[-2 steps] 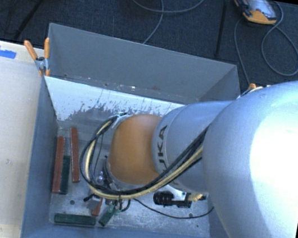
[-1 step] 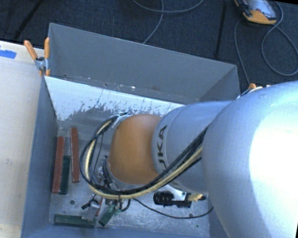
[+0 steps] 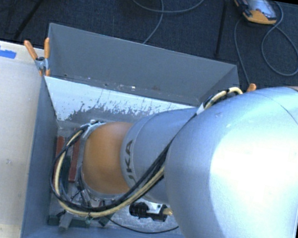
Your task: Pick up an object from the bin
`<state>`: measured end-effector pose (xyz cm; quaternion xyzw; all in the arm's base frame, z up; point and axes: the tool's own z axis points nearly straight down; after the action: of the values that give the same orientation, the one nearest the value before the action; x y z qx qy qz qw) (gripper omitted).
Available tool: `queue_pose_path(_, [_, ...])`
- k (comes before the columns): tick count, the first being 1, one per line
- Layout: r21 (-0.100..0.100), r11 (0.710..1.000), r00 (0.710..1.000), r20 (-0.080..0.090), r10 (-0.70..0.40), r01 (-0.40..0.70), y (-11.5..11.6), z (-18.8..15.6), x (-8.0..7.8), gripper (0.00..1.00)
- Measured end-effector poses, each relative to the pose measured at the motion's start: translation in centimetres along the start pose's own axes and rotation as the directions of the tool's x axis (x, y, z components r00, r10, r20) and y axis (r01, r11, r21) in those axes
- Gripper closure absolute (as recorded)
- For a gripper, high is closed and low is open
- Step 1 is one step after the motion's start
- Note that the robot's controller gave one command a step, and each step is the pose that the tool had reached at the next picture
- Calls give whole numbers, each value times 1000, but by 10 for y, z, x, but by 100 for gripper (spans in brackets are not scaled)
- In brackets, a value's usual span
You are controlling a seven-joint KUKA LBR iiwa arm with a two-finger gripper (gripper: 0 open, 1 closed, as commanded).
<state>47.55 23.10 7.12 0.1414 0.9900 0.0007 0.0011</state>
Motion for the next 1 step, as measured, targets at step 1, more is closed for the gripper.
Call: queue_pose_path(1, [0, 973, 973, 1, -233, 233, -4, -65, -31, 0])
